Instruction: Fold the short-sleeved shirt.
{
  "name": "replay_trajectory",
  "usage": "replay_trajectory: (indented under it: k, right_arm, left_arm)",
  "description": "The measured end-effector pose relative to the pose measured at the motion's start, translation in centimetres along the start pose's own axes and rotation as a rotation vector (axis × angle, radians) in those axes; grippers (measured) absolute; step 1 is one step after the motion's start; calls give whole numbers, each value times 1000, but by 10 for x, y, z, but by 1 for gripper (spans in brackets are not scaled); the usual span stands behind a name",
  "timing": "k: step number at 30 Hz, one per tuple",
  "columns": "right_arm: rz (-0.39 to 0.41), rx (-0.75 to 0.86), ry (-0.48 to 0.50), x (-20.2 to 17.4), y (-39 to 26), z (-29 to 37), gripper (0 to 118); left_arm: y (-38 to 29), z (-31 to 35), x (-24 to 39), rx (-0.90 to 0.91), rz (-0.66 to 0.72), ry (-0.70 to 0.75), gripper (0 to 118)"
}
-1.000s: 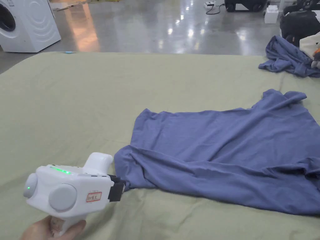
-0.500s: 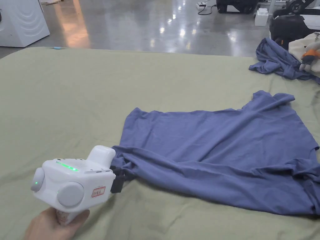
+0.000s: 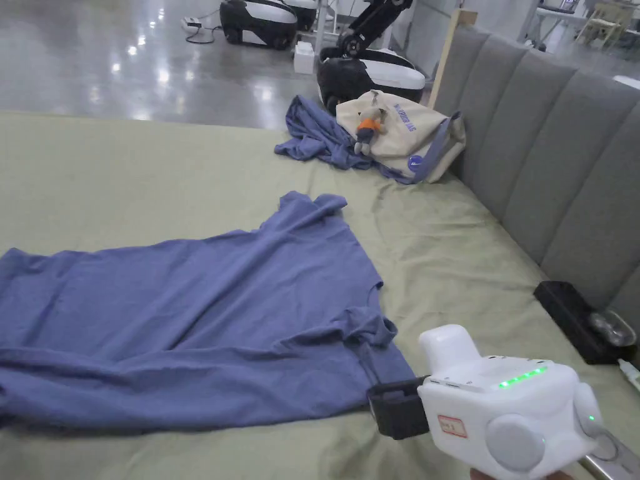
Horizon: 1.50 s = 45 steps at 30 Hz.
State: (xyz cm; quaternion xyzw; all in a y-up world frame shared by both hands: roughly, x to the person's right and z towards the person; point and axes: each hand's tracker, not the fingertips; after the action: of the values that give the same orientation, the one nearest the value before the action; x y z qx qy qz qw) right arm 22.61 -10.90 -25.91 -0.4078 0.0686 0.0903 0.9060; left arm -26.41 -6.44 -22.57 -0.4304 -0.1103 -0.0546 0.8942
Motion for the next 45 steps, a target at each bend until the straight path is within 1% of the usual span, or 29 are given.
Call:
replay_trajectory:
  k: [1, 2, 3, 4, 5, 6, 7, 8, 10, 11, 13, 14, 19, 20, 23, 24, 25, 29, 31, 35, 37, 38, 39, 40, 41, 42, 43, 44, 45]
  right_arm:
    - [14, -7, -16, 2, 2, -10, 113]
    - [70, -42, -46, 3, 5, -21, 112]
    - [101, -49, -67, 3, 7, -29, 107]
    - [114, -73, -27, 5, 8, -35, 84]
    - [109, -83, 38, 7, 8, -43, 50]
    - [77, -107, 102, 8, 8, -49, 26]
    - [72, -112, 135, 3, 5, -54, 22]
    - [147, -108, 52, -2, 2, -54, 20]
    - [180, -46, 90, -1, -1, -48, 14]
    - [154, -60, 92, 3, -1, -48, 13]
    - [48, -18, 177, 9, -2, -42, 12]
    - [23, -8, 176, 12, -4, -39, 12]
    - [-29, 13, 199, 16, -9, -27, 11]
    - [-70, 42, 232, 15, -13, -20, 11]
    - [-129, 101, 265, 15, -21, 4, 11]
    - [-136, 77, 298, 14, -22, 12, 11]
    - [-128, 79, 276, 12, -27, 24, 11]
    - [-93, 107, 307, 4, -40, 71, 11]
    - [-111, 88, 341, 2, -48, 88, 11]
    - [-79, 53, 332, -16, -73, 116, 11]
    - [-47, -17, 306, -28, -84, 112, 12]
    - [-27, -20, 284, -33, -91, 107, 14]
    - [-34, -29, 266, -36, -97, 101, 20]
    - [-72, -48, 257, -35, -104, 95, 35]
    - [-135, -49, 264, -32, -111, 94, 51]
    - [-209, -13, 287, -27, -118, 101, 59]
    - [-278, 16, 327, -21, -123, 114, 60]
    - [-323, 61, 318, -17, -126, 130, 62]
    - [-317, 101, 284, -16, -125, 149, 62]
  left_arm:
    - [0, -1, 1, -12, 0, 0, 7]
    - [0, -2, 3, -15, -1, 2, 7]
    - [0, -5, 2, -25, -2, 5, 7]
    - [0, -6, 3, -32, -3, 4, 7]
    - [0, -6, 5, -35, -3, 5, 7]
    - [1, -7, 5, -41, 2, 0, 7]
    - [1, -8, 3, -45, 6, -6, 7]
    - [2, -8, 4, -50, 1, -3, 7]
    - [4, -6, 5, -55, -4, -4, 7]
    - [4, -6, 1, -55, -4, -7, 7]
    - [6, -4, -2, -55, 10, -18, 7]
    - [8, -2, -4, -54, 22, -29, 7]
    - [6, 9, -14, -29, 56, -61, 6]
    - [2, 15, -13, 1, 50, -60, 6]
    - [0, 29, -18, 3, 72, -88, 6]
    - [-1, 33, -20, -3, 78, -97, 6]
    - [-6, 42, -20, 24, 79, -96, 6]
    - [-18, 71, -28, 8, 61, -97, 6]
    - [-28, 83, -33, -27, 72, -103, 6]
    - [-55, 98, -34, -91, 78, -90, 6]
    - [-66, 89, -36, -156, 99, -101, 7]
    - [-71, 80, -34, -174, 105, -86, 15]
    - [-76, 71, -33, -199, 119, -69, 37]
    - [-84, 65, -29, -203, 130, -27, 74]
    - [-93, 66, -25, -170, 138, -8, 79]
    - [-101, 74, -24, -128, 146, -7, 79]
    - [-111, 84, -26, -78, 164, 17, 79]
    - [-119, 100, -23, -26, 164, 33, 79]
    - [-123, 117, -20, 16, 161, 43, 78]
